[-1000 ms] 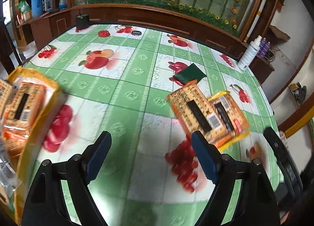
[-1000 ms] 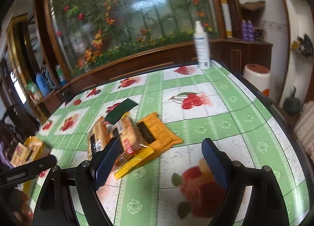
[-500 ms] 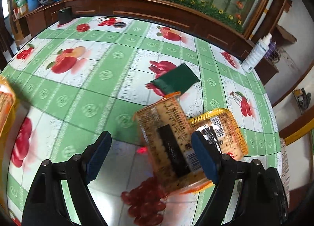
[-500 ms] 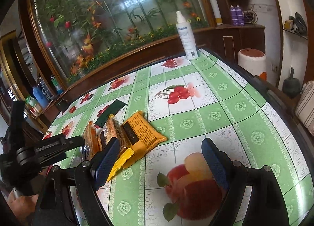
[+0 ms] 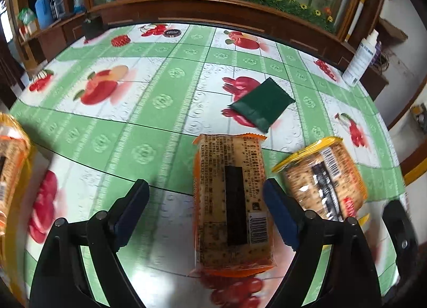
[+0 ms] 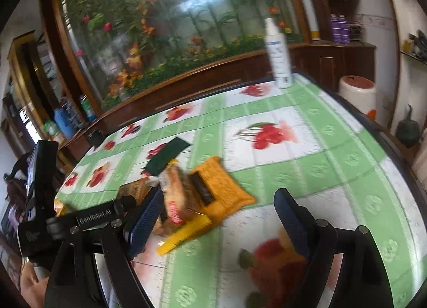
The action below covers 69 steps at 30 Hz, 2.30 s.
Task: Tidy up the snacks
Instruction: 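Grasp brown black-striped pack with left tool while right tool grasps dark green pack, then carry brown striped pack with left tool while right tool carries green pack to tray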
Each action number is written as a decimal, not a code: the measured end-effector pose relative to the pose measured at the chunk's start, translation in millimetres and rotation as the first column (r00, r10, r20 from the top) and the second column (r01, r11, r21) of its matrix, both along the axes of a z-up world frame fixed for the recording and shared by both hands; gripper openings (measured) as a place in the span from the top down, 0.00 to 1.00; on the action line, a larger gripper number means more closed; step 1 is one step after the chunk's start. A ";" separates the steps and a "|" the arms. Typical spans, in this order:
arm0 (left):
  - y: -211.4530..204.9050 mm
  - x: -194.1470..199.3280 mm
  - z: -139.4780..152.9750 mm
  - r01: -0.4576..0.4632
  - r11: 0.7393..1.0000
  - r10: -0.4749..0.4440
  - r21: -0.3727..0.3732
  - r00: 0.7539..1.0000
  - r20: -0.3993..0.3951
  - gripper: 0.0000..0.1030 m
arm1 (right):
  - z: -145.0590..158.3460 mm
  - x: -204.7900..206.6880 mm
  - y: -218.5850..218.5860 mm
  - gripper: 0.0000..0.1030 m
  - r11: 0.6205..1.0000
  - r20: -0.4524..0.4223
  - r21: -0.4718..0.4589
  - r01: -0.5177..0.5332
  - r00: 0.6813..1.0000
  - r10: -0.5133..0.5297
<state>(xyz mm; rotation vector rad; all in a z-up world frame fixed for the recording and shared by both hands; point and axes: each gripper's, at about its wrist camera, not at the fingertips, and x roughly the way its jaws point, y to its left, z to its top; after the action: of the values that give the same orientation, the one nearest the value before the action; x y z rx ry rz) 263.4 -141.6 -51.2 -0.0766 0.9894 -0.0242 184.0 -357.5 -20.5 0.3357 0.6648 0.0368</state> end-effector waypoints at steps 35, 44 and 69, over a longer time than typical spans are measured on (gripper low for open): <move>103.8 -57.7 -17.5 0.002 1.000 -0.001 0.024 1.000 -0.011 0.07 | -39.7 185.6 149.4 0.42 0.961 -0.335 -0.257 -0.103 0.942 0.012; 88.4 -28.6 -17.6 0.146 0.985 -0.144 0.094 0.989 -0.030 0.07 | -34.1 149.3 154.5 0.54 0.964 -0.315 -0.159 -0.213 0.936 0.155; 111.6 -122.6 40.7 0.012 0.995 -0.033 0.100 0.977 0.211 0.47 | 5.0 -39.7 88.3 0.54 0.913 -0.010 0.312 -0.261 0.960 0.278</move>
<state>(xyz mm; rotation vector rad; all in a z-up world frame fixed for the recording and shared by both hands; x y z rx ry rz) 140.8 -30.1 -10.5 0.0273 0.7764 -0.0039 144.3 -269.2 -15.5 0.5457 0.7575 0.4014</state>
